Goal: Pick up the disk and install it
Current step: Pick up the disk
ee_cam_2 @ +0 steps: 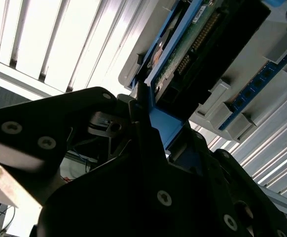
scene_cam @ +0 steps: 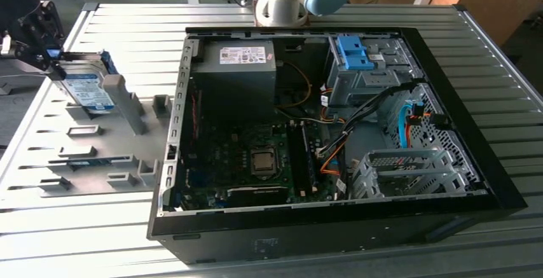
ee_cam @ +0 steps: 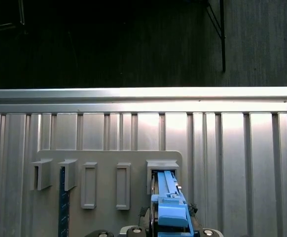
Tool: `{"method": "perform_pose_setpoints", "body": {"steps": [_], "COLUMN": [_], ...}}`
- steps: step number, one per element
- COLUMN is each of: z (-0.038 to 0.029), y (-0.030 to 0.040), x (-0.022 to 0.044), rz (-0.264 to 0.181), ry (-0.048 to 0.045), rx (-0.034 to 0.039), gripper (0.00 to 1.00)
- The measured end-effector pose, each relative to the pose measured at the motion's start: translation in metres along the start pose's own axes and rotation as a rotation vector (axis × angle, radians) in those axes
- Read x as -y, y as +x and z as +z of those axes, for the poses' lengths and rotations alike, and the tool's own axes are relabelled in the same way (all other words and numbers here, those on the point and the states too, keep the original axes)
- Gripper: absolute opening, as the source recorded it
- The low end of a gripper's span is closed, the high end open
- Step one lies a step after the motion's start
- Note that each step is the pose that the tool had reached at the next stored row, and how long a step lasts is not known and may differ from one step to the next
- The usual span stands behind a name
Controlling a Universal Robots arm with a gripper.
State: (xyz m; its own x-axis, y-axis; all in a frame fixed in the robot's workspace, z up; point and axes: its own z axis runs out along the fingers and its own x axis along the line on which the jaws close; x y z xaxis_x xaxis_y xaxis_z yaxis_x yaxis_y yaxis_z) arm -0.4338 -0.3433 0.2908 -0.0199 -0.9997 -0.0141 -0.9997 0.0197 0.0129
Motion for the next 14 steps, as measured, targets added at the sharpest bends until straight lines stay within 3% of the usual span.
{"method": "perform_pose_setpoints", "body": {"steps": [1,2,7,9,10,14], "z": [0.0002,0.0006,0.002,0.0021,0.0021,0.0022], "y": [0.0,0.0,0.0,0.0,0.0,0.0], "x": [0.0,0.0,0.0,0.0,0.0,0.0], "rz": [0.0,0.0,0.0,0.0,0.0,0.0], "ry": [0.0001,0.0003,0.0001,0.0002,0.0003,0.0003], "rx": [0.0,0.0,0.0,-0.0001,0.0,0.0], "gripper": [0.38,0.45,0.45,0.43,0.36,0.36]}}
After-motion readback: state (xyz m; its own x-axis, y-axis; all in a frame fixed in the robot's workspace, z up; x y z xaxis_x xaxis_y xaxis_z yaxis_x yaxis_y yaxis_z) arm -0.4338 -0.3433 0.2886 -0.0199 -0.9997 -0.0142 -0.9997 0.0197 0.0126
